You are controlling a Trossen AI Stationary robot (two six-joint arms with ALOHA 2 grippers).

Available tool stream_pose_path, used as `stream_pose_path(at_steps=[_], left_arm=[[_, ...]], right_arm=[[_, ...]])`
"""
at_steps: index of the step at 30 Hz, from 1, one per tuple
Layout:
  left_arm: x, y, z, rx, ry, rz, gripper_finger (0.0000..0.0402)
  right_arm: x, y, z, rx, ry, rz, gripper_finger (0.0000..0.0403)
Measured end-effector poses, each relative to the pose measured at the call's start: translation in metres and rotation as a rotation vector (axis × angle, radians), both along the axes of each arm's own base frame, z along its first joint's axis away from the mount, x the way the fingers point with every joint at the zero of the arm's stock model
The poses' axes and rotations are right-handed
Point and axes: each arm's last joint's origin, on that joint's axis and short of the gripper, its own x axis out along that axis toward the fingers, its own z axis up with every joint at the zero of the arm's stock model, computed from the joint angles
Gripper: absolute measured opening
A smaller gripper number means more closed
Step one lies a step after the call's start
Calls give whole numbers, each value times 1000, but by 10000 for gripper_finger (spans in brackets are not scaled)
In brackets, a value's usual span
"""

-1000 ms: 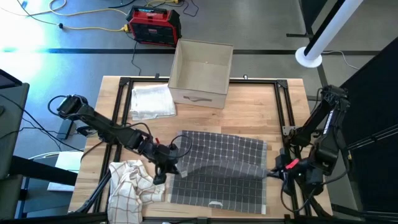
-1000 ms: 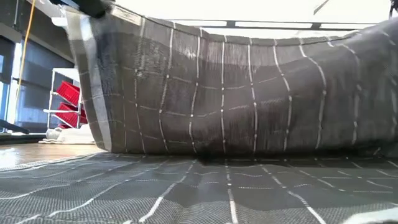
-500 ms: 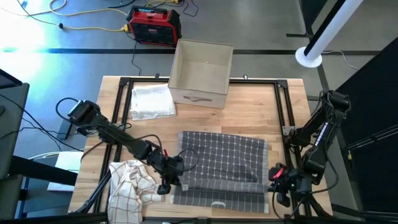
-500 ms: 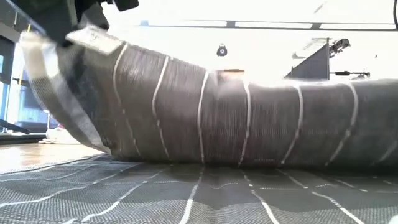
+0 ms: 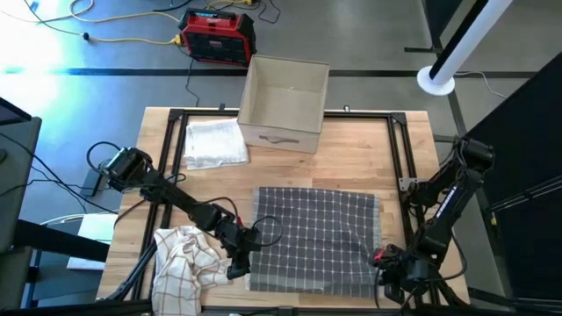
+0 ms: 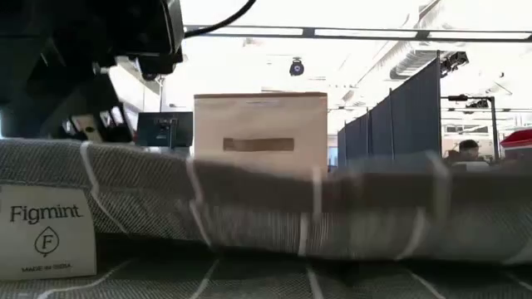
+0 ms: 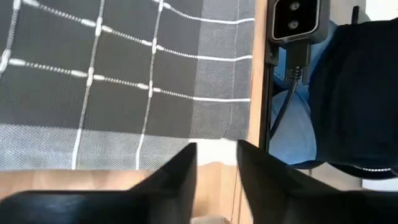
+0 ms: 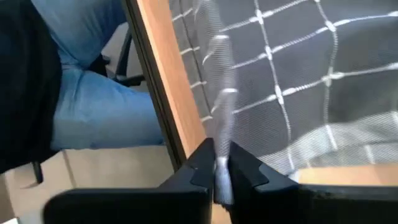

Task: Fold towel
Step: Fold the gray towel

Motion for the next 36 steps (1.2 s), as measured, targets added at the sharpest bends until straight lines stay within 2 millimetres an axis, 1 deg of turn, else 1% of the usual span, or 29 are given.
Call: stream_pose_path(at_steps=[2,4,7,10,12,14,16,18,20,23,25,27,29,32,33,36], left_arm=[[0,0,1,6,-12,8,152],[1,0,1,12,-13,13,176],[0,1,0,20,-11,8,202],[-1,1,0,35,-8,-4,211],[-2,3,-1,55,3,-1,210],[-5,5,-4,107,24,11,205],[-8,8,-6,168,39,25,198],[-9,12,-7,258,27,55,190],[-8,17,-9,372,-6,99,181],[-5,23,-8,551,-103,150,168],[-3,27,-7,661,-149,165,157],[-1,33,-7,720,-169,155,143],[2,39,-7,755,-176,144,123],[6,51,-7,803,-178,143,86],[8,54,-7,812,-177,144,72],[10,63,-7,817,-166,146,30]], right_arm=[[4,2,-3,12,-2,-8,38],[6,3,-4,26,15,-32,71],[5,4,-7,62,114,-49,128],[1,4,-7,116,258,-73,175],[-1,4,-8,144,355,-120,191],[-4,5,-7,162,423,-151,195],[-5,6,-2,156,448,-165,192],[-5,5,4,107,439,-191,183],[-6,-1,7,4,420,-237,171],[-6,-14,6,-186,287,-336,149],[-5,-25,0,-273,204,-414,132],[-3,-35,-8,-331,144,-483,109],[0,-46,-18,-382,80,-551,78],[4,-68,-30,-472,-32,-700,20],[5,-74,-33,-494,-62,-734,10],[10,-93,-44,-543,-129,-839,9]])
